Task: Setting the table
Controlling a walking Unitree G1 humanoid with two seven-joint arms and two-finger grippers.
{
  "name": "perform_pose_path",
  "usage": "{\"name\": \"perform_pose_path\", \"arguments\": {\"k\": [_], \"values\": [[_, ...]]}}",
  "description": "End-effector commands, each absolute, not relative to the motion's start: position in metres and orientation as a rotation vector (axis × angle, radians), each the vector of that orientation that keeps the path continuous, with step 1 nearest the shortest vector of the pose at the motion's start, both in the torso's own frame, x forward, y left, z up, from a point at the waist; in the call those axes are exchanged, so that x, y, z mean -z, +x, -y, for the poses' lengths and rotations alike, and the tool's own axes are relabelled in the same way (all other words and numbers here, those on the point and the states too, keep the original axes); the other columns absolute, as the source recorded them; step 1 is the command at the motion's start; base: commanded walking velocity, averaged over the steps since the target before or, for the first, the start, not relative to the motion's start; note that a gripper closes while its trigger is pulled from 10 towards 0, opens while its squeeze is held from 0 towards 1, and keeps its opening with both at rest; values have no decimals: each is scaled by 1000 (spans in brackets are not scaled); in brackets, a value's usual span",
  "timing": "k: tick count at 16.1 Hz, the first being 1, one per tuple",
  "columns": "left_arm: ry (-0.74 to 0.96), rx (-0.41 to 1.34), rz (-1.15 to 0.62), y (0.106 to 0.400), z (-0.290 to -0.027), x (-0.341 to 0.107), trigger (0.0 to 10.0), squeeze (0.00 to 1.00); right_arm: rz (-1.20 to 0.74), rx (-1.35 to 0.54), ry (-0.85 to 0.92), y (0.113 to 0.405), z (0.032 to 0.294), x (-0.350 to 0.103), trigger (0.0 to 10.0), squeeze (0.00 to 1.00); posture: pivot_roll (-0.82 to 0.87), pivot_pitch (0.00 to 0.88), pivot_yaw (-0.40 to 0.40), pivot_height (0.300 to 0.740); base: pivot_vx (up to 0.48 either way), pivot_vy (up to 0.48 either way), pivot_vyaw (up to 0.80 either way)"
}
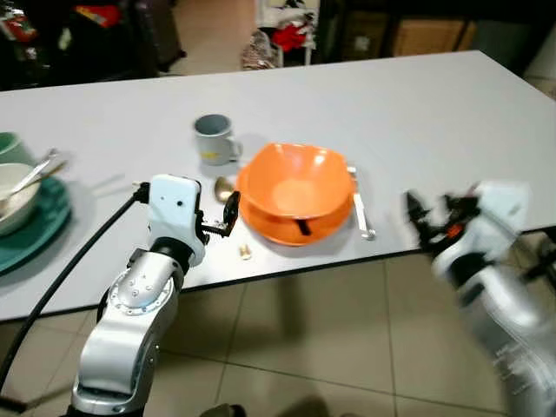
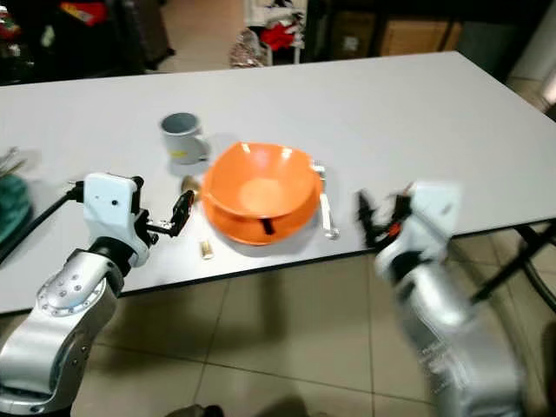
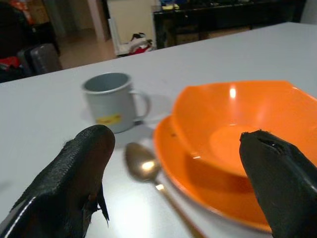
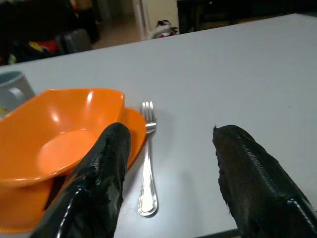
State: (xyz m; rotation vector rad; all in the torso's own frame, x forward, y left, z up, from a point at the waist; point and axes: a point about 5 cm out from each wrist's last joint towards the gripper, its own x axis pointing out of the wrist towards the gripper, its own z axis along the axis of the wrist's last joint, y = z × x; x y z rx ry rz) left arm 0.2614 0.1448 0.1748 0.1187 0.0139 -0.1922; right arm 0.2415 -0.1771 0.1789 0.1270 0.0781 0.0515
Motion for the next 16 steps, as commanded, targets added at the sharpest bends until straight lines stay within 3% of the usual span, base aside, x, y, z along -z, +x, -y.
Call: {"name": "perform_pose_path", "arguments": {"k": [1, 4, 9, 13, 16], "values": [[126, 196, -5, 261, -140, -175, 10000, 0, -27, 2, 100, 241, 186, -184, 10000, 0, -133, 94, 67, 740, 0, -480, 0], [127, 195, -2, 262, -138, -173, 10000, 0, 10, 68, 7, 233, 199, -178, 10000, 0, -138, 94, 74, 740, 0, -480, 0], [109, 197, -4, 261, -133, -171, 10000, 0, -11, 45, 61, 227, 198, -166, 10000, 0, -142, 90, 75, 740, 0, -480, 0], [113, 211, -7, 260, -131, -168, 10000, 0, 11, 70, -30, 224, 198, -163, 10000, 0, -145, 90, 77, 740, 0, -480, 0], [76, 275, 11, 260, -123, -170, 10000, 0, -23, 124, -70, 224, 206, -157, 10000, 0, -152, 85, 74, 740, 0, -106, -254]]}}
